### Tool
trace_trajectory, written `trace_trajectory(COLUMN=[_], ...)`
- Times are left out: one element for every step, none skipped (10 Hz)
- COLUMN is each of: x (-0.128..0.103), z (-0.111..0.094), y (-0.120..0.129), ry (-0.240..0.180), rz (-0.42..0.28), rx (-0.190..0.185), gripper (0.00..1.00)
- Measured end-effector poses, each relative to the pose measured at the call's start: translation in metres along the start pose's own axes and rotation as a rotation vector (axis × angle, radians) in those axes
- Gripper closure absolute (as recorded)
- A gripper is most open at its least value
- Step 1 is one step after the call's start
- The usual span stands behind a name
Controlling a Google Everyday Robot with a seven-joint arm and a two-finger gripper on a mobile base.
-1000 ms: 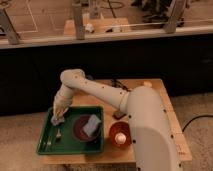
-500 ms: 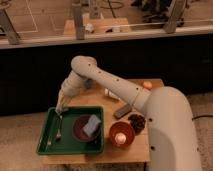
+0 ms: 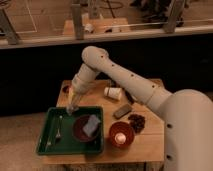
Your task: Place towel in purple bowl
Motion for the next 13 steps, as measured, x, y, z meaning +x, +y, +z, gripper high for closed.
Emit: trace_trajectory(x=[-0.014,-0.030,-0.044,-0.053,-0.061,-0.068,-0.076,-0.080,-0.082,-0.084,-0.084,-0.085,-0.085], z=[0.006,0.014,0.022,0.025,0.028,0.031,0.033,0.037,0.042,0.048,0.055,0.062,0.070], y=[0.002,0.007,0.016,0.025,0.032,0.041,0.050,0.056,0.060,0.065,0.067,0.068,0.070], ry=[-0.029,-0.062,-0.081,-0.088,-0.087,-0.085,-0.086,-0.090,-0.097,-0.110,-0.123,-0.134,-0.147], rz=[-0.020,-0.039,-0.051,-0.054,-0.054,-0.051,-0.046,-0.040,-0.037,-0.030,-0.027,-0.027,-0.026], rx=[-0.013,-0.032,-0.055,-0.070,-0.084,-0.097,-0.118,-0.133,-0.145,-0.160,-0.170,-0.171,-0.170], gripper=[0.99,0.99,0.99,0.98,0.92,0.82,0.70,0.60,0.52,0.42,0.32,0.24,0.20])
